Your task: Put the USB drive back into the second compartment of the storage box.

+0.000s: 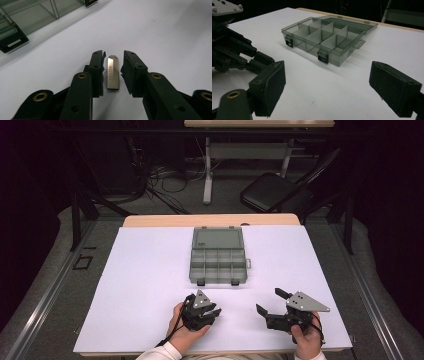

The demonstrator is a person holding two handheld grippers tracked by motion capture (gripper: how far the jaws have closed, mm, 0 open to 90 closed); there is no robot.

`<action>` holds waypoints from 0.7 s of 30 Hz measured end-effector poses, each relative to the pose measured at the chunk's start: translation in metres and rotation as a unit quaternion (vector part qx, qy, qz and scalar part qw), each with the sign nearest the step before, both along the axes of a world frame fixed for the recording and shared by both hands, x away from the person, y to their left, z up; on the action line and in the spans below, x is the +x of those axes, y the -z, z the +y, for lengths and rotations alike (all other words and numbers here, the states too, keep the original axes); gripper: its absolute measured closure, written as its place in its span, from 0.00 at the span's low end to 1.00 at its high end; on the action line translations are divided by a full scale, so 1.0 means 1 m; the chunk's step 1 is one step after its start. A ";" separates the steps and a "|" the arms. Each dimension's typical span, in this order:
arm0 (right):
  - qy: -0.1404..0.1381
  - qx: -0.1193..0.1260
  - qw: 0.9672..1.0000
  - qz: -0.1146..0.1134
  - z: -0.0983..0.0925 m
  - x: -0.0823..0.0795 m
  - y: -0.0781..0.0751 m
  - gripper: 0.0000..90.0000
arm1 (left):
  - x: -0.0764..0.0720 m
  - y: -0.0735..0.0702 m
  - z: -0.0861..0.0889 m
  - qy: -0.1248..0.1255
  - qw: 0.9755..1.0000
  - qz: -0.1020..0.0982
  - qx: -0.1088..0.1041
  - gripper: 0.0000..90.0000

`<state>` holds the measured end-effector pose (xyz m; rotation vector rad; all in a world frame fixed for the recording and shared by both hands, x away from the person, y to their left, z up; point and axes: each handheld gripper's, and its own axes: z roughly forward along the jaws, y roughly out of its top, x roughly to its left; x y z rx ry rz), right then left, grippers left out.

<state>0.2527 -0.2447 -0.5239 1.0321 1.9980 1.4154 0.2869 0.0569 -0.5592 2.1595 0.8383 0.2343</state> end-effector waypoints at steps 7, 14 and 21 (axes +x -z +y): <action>0.000 0.000 1.000 0.000 0.000 0.000 0.000 0.15 | 0.000 0.002 -0.001 0.003 1.000 0.003 0.003 0.80; 0.000 0.001 1.000 0.001 0.000 0.000 0.000 0.15 | -0.001 0.003 -0.002 0.005 1.000 0.002 0.009 0.81; -0.001 0.000 1.000 0.001 0.000 0.000 0.000 0.15 | -0.001 0.005 -0.004 0.004 1.000 -0.003 0.015 0.83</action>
